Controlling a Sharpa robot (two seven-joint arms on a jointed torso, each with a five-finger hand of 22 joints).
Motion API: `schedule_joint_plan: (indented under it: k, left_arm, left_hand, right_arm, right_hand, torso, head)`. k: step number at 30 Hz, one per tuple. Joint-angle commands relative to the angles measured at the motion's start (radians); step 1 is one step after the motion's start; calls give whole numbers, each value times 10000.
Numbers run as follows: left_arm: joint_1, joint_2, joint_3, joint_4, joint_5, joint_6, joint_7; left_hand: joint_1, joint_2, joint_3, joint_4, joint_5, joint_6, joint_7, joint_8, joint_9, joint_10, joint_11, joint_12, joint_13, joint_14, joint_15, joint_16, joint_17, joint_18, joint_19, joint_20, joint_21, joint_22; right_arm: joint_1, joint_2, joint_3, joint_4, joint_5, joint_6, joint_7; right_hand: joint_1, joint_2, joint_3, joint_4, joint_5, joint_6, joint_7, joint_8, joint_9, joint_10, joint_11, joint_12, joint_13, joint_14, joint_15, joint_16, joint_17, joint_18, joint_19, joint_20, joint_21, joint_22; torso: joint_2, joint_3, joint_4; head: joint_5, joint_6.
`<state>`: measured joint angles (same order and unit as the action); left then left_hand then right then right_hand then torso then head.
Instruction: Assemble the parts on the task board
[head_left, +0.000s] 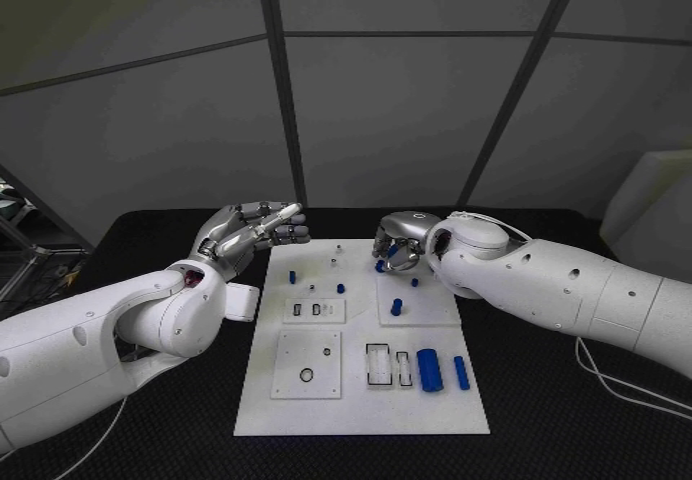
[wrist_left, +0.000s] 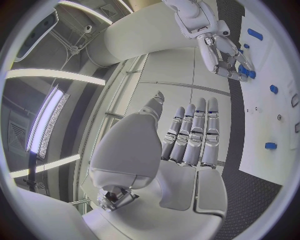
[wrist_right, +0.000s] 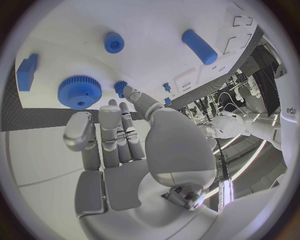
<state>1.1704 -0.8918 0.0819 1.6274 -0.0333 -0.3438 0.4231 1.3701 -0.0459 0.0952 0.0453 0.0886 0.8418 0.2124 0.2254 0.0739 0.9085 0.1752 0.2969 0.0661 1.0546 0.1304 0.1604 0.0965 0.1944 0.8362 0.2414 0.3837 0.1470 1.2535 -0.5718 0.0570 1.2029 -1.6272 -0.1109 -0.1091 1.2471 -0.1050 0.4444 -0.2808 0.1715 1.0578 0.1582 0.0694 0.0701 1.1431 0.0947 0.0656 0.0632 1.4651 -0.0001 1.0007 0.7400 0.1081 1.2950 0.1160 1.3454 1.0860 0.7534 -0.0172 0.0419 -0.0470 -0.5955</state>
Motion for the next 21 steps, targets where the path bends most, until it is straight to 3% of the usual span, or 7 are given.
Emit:
schedule_joint_plan:
  k: [1, 21]
  left_arm:
    - [19, 7, 14, 19, -76, 174, 12]
    - [21, 7, 15, -74, -76, 217, -43]
  left_hand:
    - [64, -1, -21, -63, -21, 55, 72, -38, -12, 57, -15, -45, -9, -3, 36, -37, 4, -131, 84, -17, 34, -14]
    - [61, 11, -21, -70, -30, 55, 78, -46, -14, 56, -10, -61, -10, -18, 41, -57, 1, -132, 86, -14, 34, -18]
  right_arm:
    - [28, 32, 8, -42, -124, 256, -36]
    - [27, 217, 6, -283, -161, 585, -18]
  right_hand:
    - [-91, 69, 92, 5, 41, 49, -44, -30, 16, 73, 3, 3, 11, 112, 74, 171, 166, -176, 129, 7, 92, 140]
    - [-171, 504, 441, 95, 67, 657, -220, 90, 141, 591, -162, 28, 25, 74, -33, 978, 857, -291, 444, -79, 513, 851]
  torso:
    - [18, 6, -4]
    - [72, 11, -15]
  head:
    - [25, -27]
    - [60, -54]
